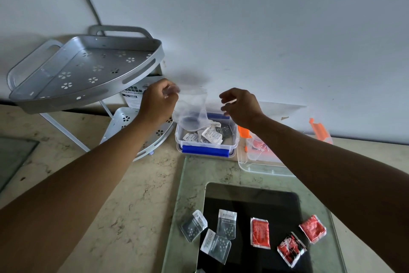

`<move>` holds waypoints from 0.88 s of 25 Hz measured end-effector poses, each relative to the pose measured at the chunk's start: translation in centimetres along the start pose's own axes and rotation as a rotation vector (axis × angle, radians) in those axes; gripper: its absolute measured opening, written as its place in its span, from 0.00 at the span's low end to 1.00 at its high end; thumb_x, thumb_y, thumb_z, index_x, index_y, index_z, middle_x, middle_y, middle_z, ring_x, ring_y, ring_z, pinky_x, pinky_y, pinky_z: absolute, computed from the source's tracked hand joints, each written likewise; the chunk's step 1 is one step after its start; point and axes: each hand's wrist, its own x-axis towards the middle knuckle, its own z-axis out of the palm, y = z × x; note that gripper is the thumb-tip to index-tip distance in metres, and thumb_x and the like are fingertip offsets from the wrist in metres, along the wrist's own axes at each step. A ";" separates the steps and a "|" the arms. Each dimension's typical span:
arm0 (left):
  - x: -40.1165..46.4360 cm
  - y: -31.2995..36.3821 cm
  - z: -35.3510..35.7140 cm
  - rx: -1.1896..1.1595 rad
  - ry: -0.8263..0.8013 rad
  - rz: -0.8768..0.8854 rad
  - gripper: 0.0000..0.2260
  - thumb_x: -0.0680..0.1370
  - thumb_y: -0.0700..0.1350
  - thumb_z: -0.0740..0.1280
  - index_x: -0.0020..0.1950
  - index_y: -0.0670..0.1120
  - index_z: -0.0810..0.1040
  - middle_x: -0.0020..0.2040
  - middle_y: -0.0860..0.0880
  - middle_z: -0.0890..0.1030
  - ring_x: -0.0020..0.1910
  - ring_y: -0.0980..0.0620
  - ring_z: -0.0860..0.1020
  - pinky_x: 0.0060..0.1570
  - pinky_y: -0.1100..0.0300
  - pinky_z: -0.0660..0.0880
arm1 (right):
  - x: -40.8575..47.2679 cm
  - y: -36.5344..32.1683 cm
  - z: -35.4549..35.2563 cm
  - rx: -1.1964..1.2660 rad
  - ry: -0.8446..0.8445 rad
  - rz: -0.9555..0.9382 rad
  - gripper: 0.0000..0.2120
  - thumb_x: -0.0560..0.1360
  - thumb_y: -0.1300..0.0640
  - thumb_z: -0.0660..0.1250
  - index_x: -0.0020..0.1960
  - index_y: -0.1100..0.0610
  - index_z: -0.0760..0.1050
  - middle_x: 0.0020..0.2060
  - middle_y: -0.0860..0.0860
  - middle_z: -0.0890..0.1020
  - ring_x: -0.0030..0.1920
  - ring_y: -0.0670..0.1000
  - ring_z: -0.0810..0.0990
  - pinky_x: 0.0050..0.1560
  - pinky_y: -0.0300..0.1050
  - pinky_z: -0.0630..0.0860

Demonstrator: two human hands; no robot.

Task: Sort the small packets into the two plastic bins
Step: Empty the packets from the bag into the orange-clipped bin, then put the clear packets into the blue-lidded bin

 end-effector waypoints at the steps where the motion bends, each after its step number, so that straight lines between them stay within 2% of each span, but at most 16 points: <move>1: -0.5 -0.8 -0.6 0.015 0.005 -0.004 0.05 0.76 0.43 0.64 0.43 0.49 0.79 0.39 0.52 0.82 0.42 0.52 0.81 0.42 0.55 0.79 | -0.2 0.2 0.6 -0.019 -0.059 0.010 0.16 0.73 0.71 0.66 0.57 0.60 0.81 0.51 0.56 0.85 0.49 0.58 0.85 0.54 0.54 0.82; 3: -1.6 -2.6 -1.8 0.047 0.008 -0.021 0.07 0.76 0.43 0.63 0.39 0.51 0.76 0.37 0.53 0.80 0.38 0.53 0.79 0.37 0.58 0.74 | -0.6 0.7 1.8 -0.111 -0.127 -0.004 0.13 0.73 0.69 0.68 0.56 0.59 0.82 0.51 0.56 0.85 0.50 0.57 0.85 0.56 0.53 0.81; 6: -4.5 -5.7 -2.8 0.107 0.008 -0.059 0.10 0.77 0.39 0.62 0.43 0.51 0.78 0.40 0.51 0.81 0.38 0.54 0.78 0.34 0.61 0.72 | -1.2 1.2 3.7 -0.214 -0.190 -0.021 0.09 0.75 0.65 0.68 0.53 0.59 0.84 0.50 0.56 0.86 0.50 0.57 0.85 0.56 0.51 0.80; 9: -8.7 -8.6 -2.3 0.229 -0.208 0.023 0.13 0.77 0.31 0.64 0.49 0.47 0.81 0.48 0.47 0.82 0.39 0.56 0.78 0.36 0.64 0.72 | -2.2 2.3 5.9 -0.350 -0.345 0.016 0.11 0.78 0.62 0.64 0.55 0.58 0.83 0.54 0.56 0.85 0.55 0.56 0.83 0.56 0.46 0.79; 12: -11.9 -10.0 -0.6 0.339 -0.472 0.050 0.17 0.76 0.30 0.64 0.56 0.50 0.82 0.51 0.53 0.80 0.45 0.59 0.78 0.44 0.64 0.76 | -2.8 3.6 7.2 -0.413 -0.299 0.062 0.14 0.78 0.64 0.61 0.57 0.59 0.83 0.56 0.58 0.84 0.56 0.58 0.82 0.53 0.43 0.77; 16: -13.6 -10.7 1.5 0.380 -0.515 0.071 0.17 0.77 0.34 0.64 0.61 0.50 0.79 0.49 0.56 0.75 0.43 0.60 0.76 0.43 0.67 0.74 | -2.7 4.4 7.1 -0.426 -0.239 0.076 0.14 0.78 0.64 0.61 0.57 0.62 0.82 0.56 0.59 0.84 0.56 0.59 0.82 0.58 0.51 0.79; 19: -15.0 -10.3 2.4 0.335 -0.487 0.139 0.12 0.76 0.35 0.66 0.55 0.48 0.81 0.46 0.56 0.74 0.39 0.65 0.73 0.40 0.72 0.69 | -4.1 4.2 7.1 -0.294 -0.094 -0.019 0.12 0.77 0.63 0.61 0.50 0.60 0.84 0.50 0.56 0.85 0.49 0.55 0.83 0.48 0.47 0.80; 22: -17.1 -8.0 3.3 0.294 -0.444 0.254 0.04 0.74 0.36 0.71 0.46 0.45 0.81 0.44 0.52 0.74 0.36 0.62 0.70 0.37 0.70 0.70 | -7.5 4.0 7.8 -0.288 -0.079 -0.050 0.10 0.76 0.59 0.62 0.44 0.59 0.82 0.42 0.51 0.83 0.41 0.50 0.79 0.34 0.32 0.69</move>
